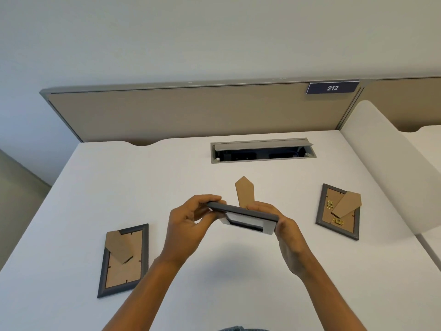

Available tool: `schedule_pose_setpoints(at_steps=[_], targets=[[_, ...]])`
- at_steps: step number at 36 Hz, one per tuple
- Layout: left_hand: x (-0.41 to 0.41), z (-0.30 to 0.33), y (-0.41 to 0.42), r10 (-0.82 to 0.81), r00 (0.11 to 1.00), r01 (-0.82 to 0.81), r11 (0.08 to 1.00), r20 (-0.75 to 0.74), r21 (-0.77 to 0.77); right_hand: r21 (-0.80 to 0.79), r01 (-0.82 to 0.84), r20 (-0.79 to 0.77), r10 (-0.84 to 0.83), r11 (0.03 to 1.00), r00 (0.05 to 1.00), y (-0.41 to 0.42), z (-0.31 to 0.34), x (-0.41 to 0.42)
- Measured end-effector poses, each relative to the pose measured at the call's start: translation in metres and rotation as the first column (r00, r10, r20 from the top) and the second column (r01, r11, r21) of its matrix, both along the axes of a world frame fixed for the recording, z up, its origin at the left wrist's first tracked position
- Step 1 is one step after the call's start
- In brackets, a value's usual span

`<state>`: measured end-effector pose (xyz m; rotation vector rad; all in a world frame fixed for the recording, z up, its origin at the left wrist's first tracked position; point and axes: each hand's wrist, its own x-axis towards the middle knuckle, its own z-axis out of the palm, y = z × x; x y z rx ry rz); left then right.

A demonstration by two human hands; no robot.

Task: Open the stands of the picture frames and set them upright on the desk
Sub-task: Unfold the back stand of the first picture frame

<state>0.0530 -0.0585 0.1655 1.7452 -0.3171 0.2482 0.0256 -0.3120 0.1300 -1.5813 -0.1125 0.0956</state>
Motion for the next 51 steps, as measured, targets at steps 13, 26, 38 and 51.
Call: schedule_pose_setpoints(at_steps=[13, 26, 38, 51], targets=[[0.054, -0.033, -0.067, 0.025, 0.950, -0.064, 0.991, -0.311, -0.115, 0.185, 0.314, -0.325, -0.244, 0.931, 0.914, -0.011, -0.021, 0.016], [0.079, -0.069, -0.096, 0.043, 0.900, -0.062, 0.998, -0.434, -0.031, 0.271, 0.485, -0.522, -0.296, 0.832, 0.800, -0.021, -0.057, 0.032], [0.080, -0.091, -0.096, 0.036, 0.851, -0.086, 0.994, -0.524, -0.072, 0.311, 0.507, -0.580, -0.262, 0.804, 0.771, -0.021, -0.079, 0.033], [0.084, -0.098, -0.100, 0.018, 0.853, -0.065, 0.995, -0.522, -0.073, 0.345, 0.514, -0.579, -0.253, 0.785, 0.775, -0.024, -0.090, 0.034]])
